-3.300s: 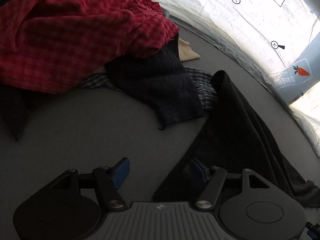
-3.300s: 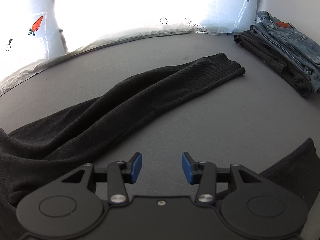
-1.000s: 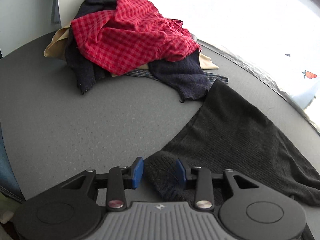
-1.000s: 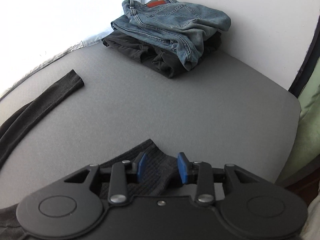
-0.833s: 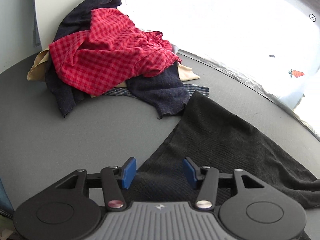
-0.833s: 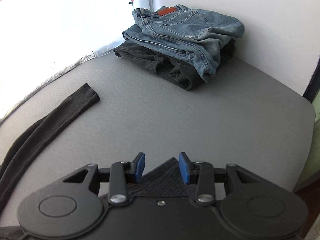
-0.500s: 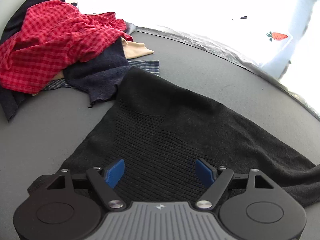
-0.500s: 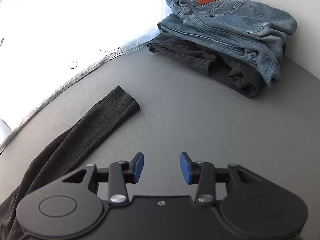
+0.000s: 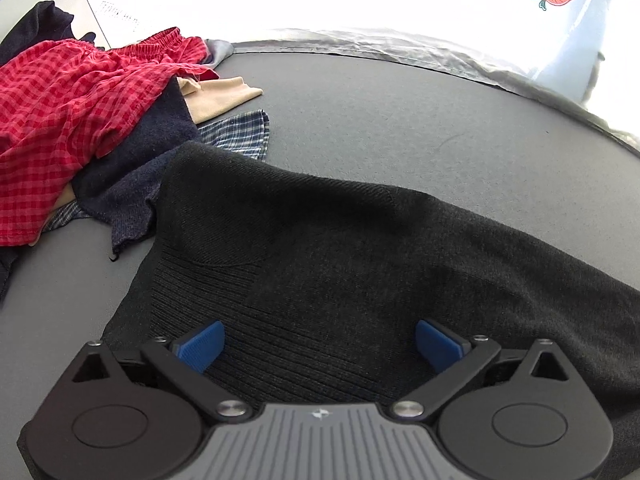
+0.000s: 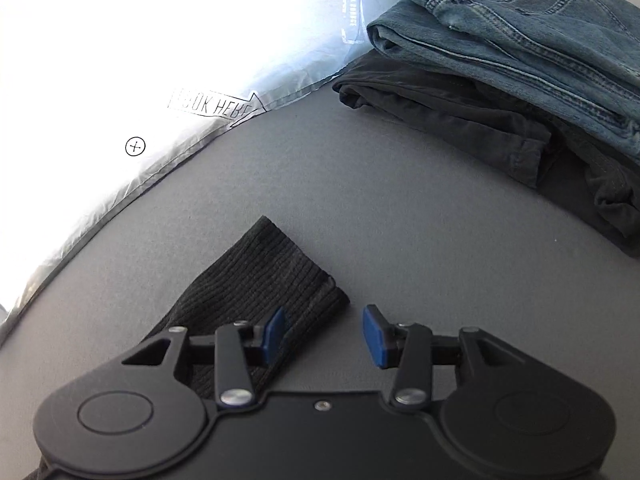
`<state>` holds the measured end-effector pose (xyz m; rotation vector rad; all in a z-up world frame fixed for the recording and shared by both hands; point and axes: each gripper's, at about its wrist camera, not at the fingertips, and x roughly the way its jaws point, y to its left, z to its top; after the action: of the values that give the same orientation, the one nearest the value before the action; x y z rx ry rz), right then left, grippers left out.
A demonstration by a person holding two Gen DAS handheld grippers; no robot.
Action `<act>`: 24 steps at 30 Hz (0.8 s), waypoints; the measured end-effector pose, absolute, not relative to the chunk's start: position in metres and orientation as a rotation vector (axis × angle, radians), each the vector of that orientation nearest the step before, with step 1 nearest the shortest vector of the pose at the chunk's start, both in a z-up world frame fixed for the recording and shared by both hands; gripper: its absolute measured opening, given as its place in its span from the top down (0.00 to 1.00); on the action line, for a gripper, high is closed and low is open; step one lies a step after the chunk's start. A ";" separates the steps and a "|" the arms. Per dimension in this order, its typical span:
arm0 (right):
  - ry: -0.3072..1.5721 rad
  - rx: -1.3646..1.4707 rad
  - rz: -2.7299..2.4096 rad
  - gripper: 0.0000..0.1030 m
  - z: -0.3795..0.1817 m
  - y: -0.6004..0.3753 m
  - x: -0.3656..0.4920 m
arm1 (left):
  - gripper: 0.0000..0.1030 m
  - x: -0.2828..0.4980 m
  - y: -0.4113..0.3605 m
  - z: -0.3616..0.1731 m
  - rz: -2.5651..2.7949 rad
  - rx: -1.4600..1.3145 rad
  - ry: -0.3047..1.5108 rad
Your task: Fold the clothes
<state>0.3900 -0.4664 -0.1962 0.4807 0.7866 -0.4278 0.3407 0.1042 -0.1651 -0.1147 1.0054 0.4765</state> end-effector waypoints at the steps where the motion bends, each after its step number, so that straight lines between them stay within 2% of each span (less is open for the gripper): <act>1: 0.784 0.453 -0.416 0.61 -0.196 -0.463 0.393 | 0.00 0.340 0.105 -0.165 0.474 -0.117 1.002; 2: 0.782 0.421 -0.406 0.64 -0.197 -0.460 0.396 | 0.00 0.339 0.106 -0.166 0.472 -0.132 0.997; 4: 0.776 0.328 -0.399 0.83 -0.196 -0.451 0.398 | 0.00 0.336 0.111 -0.168 0.470 -0.180 0.986; 6: 0.762 0.276 -0.401 0.90 -0.194 -0.447 0.395 | 0.00 0.334 0.112 -0.169 0.466 -0.192 0.976; 14: 0.670 0.183 -0.471 0.93 -0.169 -0.451 0.356 | 0.00 0.338 0.110 -0.170 0.486 -0.196 0.989; 24: 0.793 0.119 -0.529 0.92 -0.204 -0.465 0.336 | 0.00 0.336 0.110 -0.171 0.476 -0.193 0.977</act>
<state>0.3362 -0.4646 -0.2042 0.1188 0.7929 -0.5288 0.3359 0.1104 -0.1712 -0.1932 0.9775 0.4757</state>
